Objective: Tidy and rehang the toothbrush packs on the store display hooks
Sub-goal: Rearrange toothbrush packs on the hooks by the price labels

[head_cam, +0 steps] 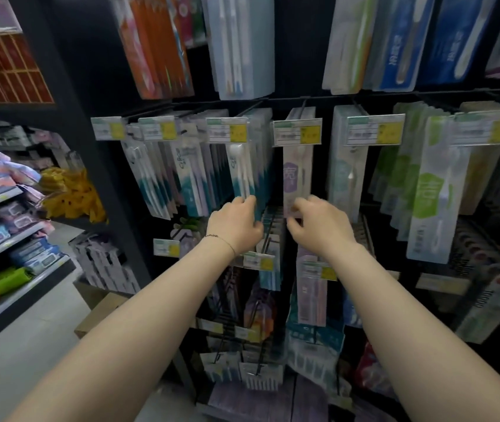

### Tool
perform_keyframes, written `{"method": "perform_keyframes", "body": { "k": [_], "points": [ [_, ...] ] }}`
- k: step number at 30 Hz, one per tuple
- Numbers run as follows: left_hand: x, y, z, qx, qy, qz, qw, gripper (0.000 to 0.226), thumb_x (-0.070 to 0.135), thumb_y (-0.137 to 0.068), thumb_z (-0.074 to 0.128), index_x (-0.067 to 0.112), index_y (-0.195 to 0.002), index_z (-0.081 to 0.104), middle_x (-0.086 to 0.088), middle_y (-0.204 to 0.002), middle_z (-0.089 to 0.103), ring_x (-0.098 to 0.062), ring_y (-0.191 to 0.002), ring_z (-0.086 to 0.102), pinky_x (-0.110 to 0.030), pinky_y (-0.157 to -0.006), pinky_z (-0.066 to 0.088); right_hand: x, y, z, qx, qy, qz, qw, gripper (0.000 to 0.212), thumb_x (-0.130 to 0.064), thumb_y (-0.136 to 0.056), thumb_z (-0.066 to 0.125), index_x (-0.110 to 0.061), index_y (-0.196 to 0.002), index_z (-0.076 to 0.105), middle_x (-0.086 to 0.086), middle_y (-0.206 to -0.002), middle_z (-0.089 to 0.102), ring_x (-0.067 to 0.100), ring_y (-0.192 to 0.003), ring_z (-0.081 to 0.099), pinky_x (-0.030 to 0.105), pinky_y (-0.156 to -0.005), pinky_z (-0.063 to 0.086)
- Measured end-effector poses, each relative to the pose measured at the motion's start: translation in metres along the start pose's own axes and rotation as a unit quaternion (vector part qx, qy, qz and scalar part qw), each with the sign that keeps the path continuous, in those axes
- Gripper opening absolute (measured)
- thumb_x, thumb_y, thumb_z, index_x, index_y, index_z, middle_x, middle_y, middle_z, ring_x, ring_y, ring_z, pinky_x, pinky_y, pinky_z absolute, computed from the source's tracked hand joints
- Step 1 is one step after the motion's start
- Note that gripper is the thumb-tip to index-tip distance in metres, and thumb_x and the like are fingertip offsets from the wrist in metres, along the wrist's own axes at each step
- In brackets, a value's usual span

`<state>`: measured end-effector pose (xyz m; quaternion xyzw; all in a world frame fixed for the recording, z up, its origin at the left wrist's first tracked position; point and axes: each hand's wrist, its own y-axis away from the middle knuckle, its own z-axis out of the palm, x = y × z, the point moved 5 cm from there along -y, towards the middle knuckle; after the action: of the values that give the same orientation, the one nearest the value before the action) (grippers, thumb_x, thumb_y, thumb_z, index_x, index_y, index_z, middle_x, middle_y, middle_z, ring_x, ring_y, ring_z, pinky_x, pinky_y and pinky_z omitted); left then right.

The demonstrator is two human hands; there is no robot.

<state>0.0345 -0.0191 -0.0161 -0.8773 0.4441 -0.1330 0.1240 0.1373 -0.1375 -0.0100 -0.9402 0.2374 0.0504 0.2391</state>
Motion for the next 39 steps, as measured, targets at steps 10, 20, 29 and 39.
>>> {"method": "perform_keyframes", "body": {
  "k": [10,20,29,39],
  "points": [
    [-0.039,-0.034,0.017,-0.012,0.269,-0.065,0.961,0.066,0.017,-0.097,0.046,0.021,-0.152,0.011,-0.013,-0.147,0.036,-0.029,-0.128,0.044,-0.034,-0.098,0.04,-0.028,-0.052,0.048,-0.028,-0.149,-0.026,0.988,0.061,-0.029,-0.098,0.042,-0.047,-0.147,0.011,0.004,-0.133,0.042,0.024,-0.105,0.054,0.038,-0.073,0.053],
    [-0.054,-0.074,0.041,0.021,0.434,-0.061,0.899,0.086,0.0,-0.095,0.043,0.034,-0.151,-0.012,0.005,-0.161,0.006,-0.009,-0.142,0.017,-0.025,-0.111,0.021,-0.049,-0.093,0.084,-0.036,-0.226,-0.061,0.972,0.081,-0.013,-0.098,0.036,-0.044,-0.141,-0.026,0.012,-0.159,0.0,0.033,-0.14,0.029,0.041,-0.109,0.036],
    [-0.051,-0.11,0.051,-0.027,0.379,-0.048,0.924,0.089,0.004,-0.092,0.042,0.04,-0.148,-0.017,-0.005,-0.159,0.018,-0.019,-0.139,0.033,-0.042,-0.113,0.034,-0.032,-0.122,0.093,-0.055,-0.267,-0.021,0.962,0.081,-0.02,-0.1,0.037,-0.048,-0.139,-0.027,0.0,-0.159,-0.009,0.027,-0.131,0.04,0.035,-0.099,0.043],
    [-0.059,-0.116,0.056,-0.009,0.386,-0.05,0.921,0.087,0.005,-0.093,0.045,0.038,-0.151,-0.01,-0.001,-0.159,0.017,-0.016,-0.144,0.022,-0.029,-0.113,0.025,-0.026,-0.129,0.093,0.005,-0.135,-0.005,0.991,0.076,-0.027,-0.096,0.042,-0.038,-0.149,-0.011,0.007,-0.148,0.015,0.028,-0.126,0.033,0.041,-0.092,0.046]
  ]
}}
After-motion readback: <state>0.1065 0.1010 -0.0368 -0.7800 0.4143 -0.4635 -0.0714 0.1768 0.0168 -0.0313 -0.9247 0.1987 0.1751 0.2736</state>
